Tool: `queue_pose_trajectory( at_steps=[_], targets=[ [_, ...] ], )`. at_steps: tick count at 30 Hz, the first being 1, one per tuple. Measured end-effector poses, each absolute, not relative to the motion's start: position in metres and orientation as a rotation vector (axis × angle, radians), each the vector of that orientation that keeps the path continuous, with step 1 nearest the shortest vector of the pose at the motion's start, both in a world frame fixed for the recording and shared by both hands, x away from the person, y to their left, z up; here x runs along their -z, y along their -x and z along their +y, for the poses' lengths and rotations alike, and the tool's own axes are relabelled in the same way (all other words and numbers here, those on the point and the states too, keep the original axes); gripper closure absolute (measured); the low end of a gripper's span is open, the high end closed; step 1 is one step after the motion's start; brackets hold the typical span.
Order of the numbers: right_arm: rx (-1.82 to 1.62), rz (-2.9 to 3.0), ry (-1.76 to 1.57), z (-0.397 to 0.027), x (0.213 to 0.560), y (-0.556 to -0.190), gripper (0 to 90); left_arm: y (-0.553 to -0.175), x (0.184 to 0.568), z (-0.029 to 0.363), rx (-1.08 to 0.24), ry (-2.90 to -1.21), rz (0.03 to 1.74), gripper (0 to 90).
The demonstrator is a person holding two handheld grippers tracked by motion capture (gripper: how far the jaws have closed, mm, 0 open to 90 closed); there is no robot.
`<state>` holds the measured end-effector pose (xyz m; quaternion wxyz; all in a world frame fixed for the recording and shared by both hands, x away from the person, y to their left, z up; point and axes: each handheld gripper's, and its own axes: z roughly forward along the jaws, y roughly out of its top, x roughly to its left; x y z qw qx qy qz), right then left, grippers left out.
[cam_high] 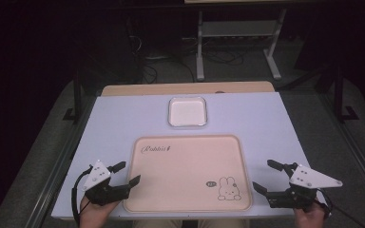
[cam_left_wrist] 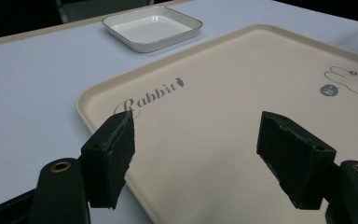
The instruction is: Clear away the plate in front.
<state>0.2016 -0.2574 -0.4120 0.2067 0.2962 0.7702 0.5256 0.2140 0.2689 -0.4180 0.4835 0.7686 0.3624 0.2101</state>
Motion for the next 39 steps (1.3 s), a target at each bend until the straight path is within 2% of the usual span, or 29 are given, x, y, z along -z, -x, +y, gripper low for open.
queue_pose_trajectory(
  at_steps=[25, 39],
  targets=[
    [-1.456, 2.155, -0.808, -0.255, 0.411, -0.200, 12.9, -0.219, 0.420, 0.263, -0.506, -1.879, 0.873, 27.3],
    [-1.458, 2.139, -0.829, -0.257, 0.411, -0.200, 12.9, -0.235, 0.412, 0.247, -0.491, -1.911, 0.827, 26.1]
  ],
)
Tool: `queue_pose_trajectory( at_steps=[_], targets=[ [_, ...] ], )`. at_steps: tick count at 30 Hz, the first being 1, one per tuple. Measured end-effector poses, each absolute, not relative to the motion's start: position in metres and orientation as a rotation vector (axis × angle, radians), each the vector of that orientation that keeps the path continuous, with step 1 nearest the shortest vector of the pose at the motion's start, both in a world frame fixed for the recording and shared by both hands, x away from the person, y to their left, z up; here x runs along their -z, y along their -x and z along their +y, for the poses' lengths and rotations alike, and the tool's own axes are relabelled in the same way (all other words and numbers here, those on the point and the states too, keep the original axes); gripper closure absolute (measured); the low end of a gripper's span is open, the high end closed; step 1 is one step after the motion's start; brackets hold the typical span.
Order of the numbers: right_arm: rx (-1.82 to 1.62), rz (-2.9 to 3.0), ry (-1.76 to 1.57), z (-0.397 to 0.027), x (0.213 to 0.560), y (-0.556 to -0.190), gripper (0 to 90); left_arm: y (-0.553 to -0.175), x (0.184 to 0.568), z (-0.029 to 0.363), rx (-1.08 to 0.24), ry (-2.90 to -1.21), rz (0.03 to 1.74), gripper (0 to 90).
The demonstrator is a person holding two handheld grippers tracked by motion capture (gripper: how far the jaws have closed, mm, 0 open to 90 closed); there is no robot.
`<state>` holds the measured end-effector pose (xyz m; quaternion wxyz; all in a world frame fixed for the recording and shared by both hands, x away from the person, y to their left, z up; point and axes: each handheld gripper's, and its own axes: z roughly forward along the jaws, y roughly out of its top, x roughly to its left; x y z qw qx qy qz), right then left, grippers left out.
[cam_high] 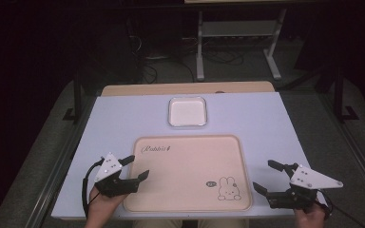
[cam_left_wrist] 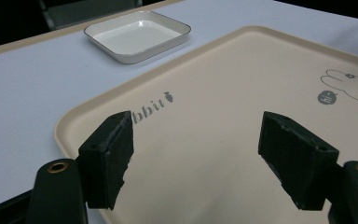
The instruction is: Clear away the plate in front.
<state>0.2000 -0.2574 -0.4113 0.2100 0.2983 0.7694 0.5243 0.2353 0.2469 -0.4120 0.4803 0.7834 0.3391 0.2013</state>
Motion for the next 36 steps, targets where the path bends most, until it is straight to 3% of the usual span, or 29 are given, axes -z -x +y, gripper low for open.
queue_pose_trajectory(
  at_steps=[11, 17, 22, 36],
  targets=[
    [-1.470, 2.125, -0.846, -0.259, 0.411, -0.200, 12.9, -0.258, 0.406, 0.230, -0.481, -1.947, 0.792, 26.1],
    [-1.477, 2.124, -0.847, -0.260, 0.411, -0.201, 12.8, -0.273, 0.406, 0.220, -0.376, -1.968, 0.761, 30.5],
    [-1.484, 2.122, -0.849, -0.261, 0.412, -0.201, 12.9, -0.282, 0.405, 0.213, -0.410, -1.968, 0.760, 26.9],
    [-1.491, 2.115, -0.853, -0.262, 0.412, -0.202, 12.9, -0.310, 0.395, 0.201, -0.436, -1.966, 0.782, 27.8]
  ],
)
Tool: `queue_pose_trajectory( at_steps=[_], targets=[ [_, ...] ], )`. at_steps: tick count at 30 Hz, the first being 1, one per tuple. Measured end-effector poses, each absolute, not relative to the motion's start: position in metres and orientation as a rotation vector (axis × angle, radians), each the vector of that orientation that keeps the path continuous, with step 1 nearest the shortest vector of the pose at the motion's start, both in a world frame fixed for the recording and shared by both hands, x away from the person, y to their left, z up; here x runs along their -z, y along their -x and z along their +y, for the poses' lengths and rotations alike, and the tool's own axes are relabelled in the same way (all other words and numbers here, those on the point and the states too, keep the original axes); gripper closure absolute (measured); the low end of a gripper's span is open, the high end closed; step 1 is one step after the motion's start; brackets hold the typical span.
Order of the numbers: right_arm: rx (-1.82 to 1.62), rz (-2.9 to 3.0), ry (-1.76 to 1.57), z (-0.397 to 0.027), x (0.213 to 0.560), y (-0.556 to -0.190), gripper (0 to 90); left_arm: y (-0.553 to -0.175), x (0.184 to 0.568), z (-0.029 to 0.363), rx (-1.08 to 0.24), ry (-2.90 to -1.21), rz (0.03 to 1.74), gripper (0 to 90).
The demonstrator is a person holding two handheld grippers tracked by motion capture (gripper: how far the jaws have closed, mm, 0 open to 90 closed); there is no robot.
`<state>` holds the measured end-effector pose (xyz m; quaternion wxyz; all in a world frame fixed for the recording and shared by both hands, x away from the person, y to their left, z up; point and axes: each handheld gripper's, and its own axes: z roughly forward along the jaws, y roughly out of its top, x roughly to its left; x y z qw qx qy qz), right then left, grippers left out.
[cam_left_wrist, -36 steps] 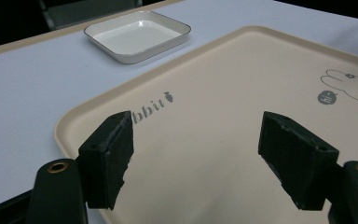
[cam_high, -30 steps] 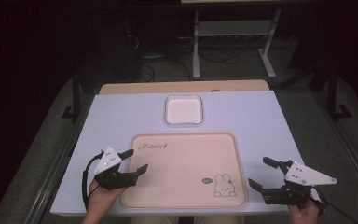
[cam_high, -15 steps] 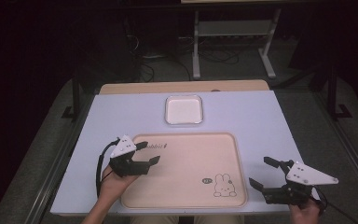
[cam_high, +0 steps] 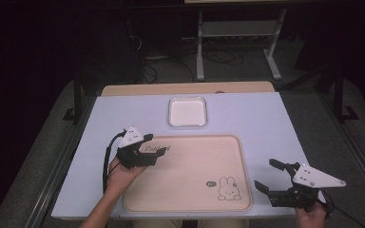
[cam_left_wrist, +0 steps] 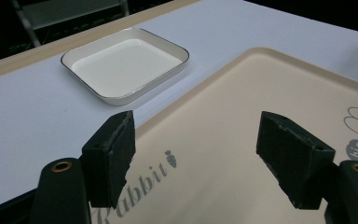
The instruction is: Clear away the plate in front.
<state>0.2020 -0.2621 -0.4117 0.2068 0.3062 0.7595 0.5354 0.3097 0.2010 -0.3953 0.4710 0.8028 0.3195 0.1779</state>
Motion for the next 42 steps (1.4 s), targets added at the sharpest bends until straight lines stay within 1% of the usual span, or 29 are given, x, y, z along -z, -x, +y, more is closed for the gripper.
queue_pose_trajectory(
  at_steps=[1, 4, 8, 12, 17, 26, 29, 32, 42],
  targets=[
    [-1.491, 2.115, -0.853, -0.262, 0.412, -0.202, 12.9, -0.312, 0.395, 0.199, -0.446, -1.987, 0.774, 27.9],
    [-1.493, 2.113, -0.854, -0.262, 0.412, -0.203, 12.9, -0.316, 0.394, 0.195, -0.472, -1.999, 0.764, 32.4],
    [-1.494, 2.111, -0.857, -0.263, 0.412, -0.203, 12.9, -0.328, 0.392, 0.191, -0.428, -2.001, 0.797, 29.4],
    [-1.497, 2.110, -0.857, -0.263, 0.411, -0.203, 12.9, -0.343, 0.392, 0.187, -0.420, -2.017, 0.824, 29.0],
    [-1.499, 2.113, -0.855, -0.262, 0.411, -0.203, 12.9, -0.367, 0.391, 0.182, -0.320, -2.010, 0.890, 27.0],
    [-1.496, 2.118, -0.852, -0.262, 0.411, -0.204, 12.9, -0.402, 0.386, 0.174, -0.340, -2.049, 0.931, 27.1],
    [-1.496, 2.117, -0.851, -0.262, 0.411, -0.203, 12.9, -0.415, 0.387, 0.173, -0.319, -2.058, 0.963, 28.1],
    [-1.497, 2.115, -0.849, -0.262, 0.410, -0.203, 12.8, -0.428, 0.387, 0.170, -0.328, -2.071, 0.993, 29.2],
    [-1.498, 2.116, -0.852, -0.263, 0.410, -0.204, 12.9, -0.462, 0.395, 0.166, -0.284, -2.046, 1.125, 31.7]
  ],
)
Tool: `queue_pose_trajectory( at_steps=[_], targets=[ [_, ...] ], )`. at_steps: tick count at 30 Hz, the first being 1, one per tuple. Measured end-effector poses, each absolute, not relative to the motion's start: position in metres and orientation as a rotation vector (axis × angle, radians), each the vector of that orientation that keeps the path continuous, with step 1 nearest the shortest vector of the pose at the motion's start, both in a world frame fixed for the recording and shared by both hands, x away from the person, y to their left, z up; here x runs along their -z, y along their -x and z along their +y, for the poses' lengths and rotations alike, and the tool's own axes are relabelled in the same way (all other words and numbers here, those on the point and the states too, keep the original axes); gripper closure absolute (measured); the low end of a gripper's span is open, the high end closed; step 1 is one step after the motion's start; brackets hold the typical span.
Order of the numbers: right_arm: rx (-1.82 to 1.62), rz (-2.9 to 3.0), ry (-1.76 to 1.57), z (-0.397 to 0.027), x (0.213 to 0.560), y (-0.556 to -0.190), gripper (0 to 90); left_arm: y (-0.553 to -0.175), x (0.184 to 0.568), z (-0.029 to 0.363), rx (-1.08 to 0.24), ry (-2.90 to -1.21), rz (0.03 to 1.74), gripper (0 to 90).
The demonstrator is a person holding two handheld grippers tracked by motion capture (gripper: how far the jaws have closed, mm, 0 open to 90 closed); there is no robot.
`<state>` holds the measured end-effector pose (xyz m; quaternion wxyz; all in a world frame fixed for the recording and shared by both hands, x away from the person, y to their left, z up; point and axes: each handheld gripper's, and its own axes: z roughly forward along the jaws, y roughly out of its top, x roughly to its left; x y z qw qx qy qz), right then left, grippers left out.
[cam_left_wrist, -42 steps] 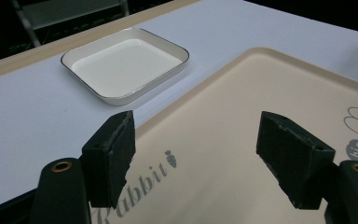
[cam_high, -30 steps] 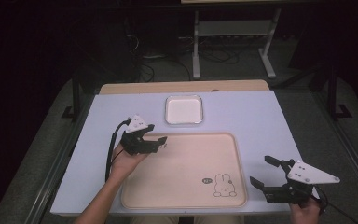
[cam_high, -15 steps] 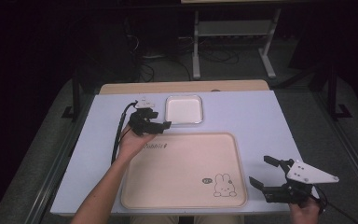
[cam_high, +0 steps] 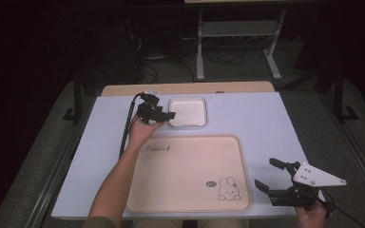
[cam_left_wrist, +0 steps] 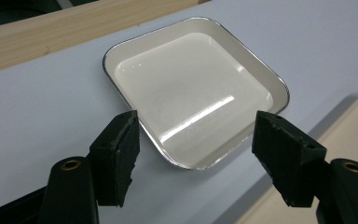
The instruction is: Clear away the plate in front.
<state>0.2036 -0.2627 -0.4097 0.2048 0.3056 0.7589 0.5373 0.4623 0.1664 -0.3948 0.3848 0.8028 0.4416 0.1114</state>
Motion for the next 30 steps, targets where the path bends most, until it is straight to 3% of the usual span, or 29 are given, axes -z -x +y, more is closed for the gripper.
queue_pose_trajectory(
  at_steps=[7, 16, 30],
  targets=[
    [-1.500, 2.121, -0.847, -0.262, 0.409, -0.204, 12.9, -0.479, 0.394, 0.156, -0.305, -2.075, 1.188, 32.9],
    [-1.507, 2.125, -0.826, -0.261, 0.408, -0.202, 12.9, -0.494, 0.417, 0.162, -0.230, -2.015, 1.358, 40.8],
    [-1.512, 2.122, -0.825, -0.261, 0.408, -0.202, 12.9, -0.501, 0.435, 0.159, -0.203, -2.050, 1.450, 66.1]
  ],
)
